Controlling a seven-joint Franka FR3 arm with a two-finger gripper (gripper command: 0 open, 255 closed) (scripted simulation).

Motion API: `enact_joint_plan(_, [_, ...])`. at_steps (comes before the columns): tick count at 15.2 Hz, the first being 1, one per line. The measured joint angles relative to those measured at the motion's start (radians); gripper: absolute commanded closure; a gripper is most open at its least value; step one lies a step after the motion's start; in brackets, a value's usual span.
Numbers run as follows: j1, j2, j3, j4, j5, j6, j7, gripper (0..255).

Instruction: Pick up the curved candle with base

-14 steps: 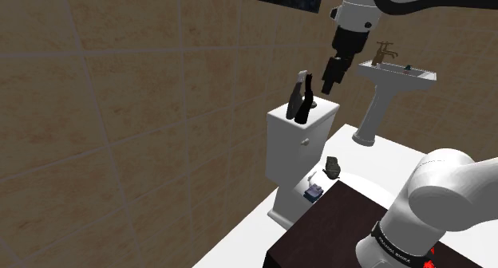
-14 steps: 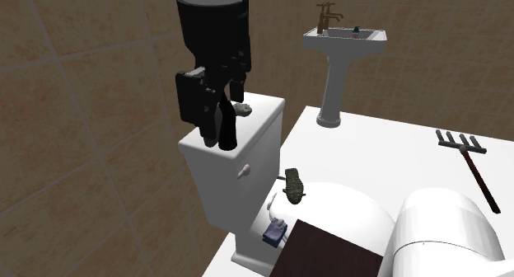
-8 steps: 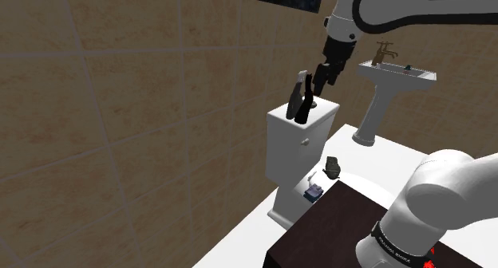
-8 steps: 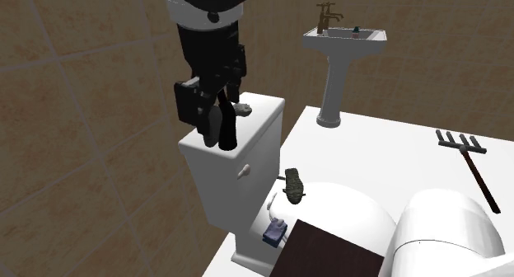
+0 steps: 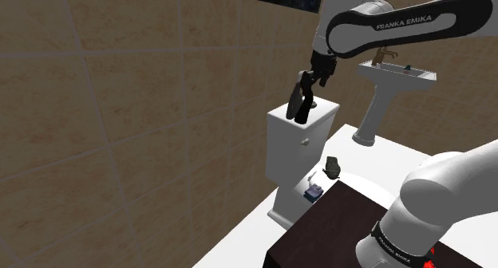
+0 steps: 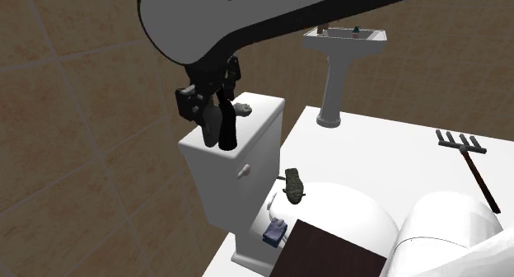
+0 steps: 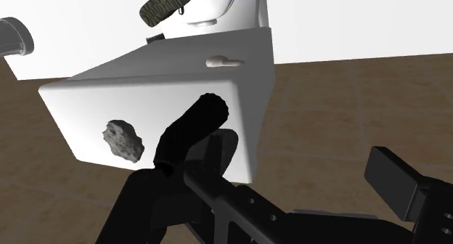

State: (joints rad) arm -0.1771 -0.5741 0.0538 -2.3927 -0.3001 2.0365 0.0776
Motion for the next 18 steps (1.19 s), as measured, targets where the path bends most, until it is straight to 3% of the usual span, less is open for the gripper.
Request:
enact_joint_plan(12, [-0.187, 0.328, -0.017, 0.150, -0.242, 0.274, 0.261, 0])
enact_joint_plan(18, [-0.213, 0.376, -0.021, 0.132, -0.301, 0.344, 0.330, 0])
